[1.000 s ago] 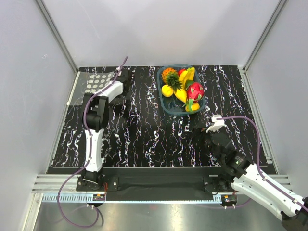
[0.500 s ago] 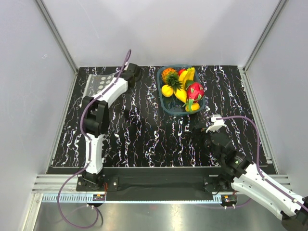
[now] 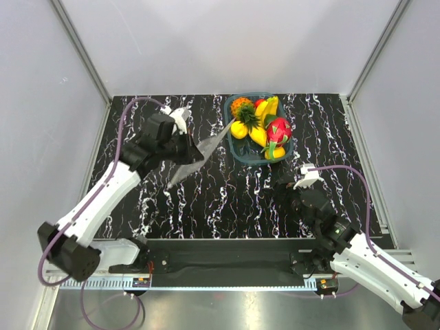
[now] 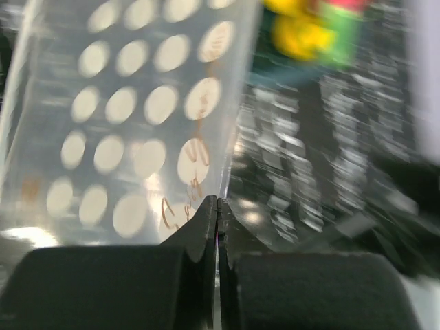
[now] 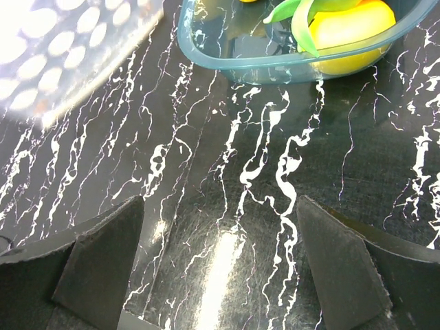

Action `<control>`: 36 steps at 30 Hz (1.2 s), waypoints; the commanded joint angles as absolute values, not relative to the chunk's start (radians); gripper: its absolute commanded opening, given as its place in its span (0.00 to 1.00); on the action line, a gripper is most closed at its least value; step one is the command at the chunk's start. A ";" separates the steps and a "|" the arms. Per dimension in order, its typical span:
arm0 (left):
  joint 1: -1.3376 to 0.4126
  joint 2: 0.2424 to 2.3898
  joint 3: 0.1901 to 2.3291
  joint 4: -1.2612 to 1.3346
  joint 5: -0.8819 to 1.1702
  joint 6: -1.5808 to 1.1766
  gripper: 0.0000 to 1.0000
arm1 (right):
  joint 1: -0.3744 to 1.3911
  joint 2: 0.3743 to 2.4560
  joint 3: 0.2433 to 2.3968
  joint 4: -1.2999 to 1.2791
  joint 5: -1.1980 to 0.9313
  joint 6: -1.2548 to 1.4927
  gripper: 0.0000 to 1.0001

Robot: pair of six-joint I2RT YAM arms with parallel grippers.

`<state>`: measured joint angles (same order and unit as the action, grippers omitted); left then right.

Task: Place the food in the zip-top bag and seal the zipper
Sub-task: Place the zipper food storage bag at the center of the board.

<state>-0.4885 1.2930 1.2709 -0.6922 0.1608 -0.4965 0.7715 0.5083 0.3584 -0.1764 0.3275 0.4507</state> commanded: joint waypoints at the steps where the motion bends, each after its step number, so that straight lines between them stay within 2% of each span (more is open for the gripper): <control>1: -0.503 1.157 1.206 -0.558 0.452 -0.661 0.00 | 0.772 0.517 0.357 -0.132 0.330 0.439 1.00; 5: -0.482 1.066 1.144 -0.497 0.581 -0.764 0.00 | 0.770 0.520 0.359 -0.132 0.330 0.440 1.00; 9: -0.450 1.029 1.025 -0.422 0.626 -0.802 0.00 | 0.772 0.523 0.360 -0.133 0.333 0.442 1.00; 13: -0.316 1.016 0.919 -0.394 0.663 -0.756 0.00 | 0.772 0.526 0.359 -0.132 0.333 0.443 1.00; 16: -0.171 0.962 0.884 -0.501 0.527 -0.626 0.00 | 0.772 0.526 0.359 -0.132 0.331 0.440 1.00; 19: -0.076 0.865 0.766 -0.506 0.470 -0.646 0.00 | 0.772 0.528 0.359 -0.129 0.333 0.440 1.00; 24: -0.020 0.721 0.580 -0.466 0.382 -0.710 0.00 | 0.772 0.531 0.360 -0.129 0.330 0.440 1.00; 28: -0.020 0.696 0.584 -0.531 0.244 -0.689 0.03 | 0.772 0.534 0.359 -0.124 0.325 0.440 1.00; 29: -0.020 0.690 0.589 -0.538 0.223 -0.681 0.06 | 0.772 0.535 0.359 -0.126 0.325 0.439 1.00; 32: -0.021 0.672 0.624 -0.564 0.193 -0.612 0.43 | 0.772 0.535 0.362 -0.123 0.324 0.439 1.00; 36: -0.025 0.641 0.699 -0.626 0.141 -0.585 0.64 | 0.772 0.540 0.360 -0.120 0.319 0.439 1.00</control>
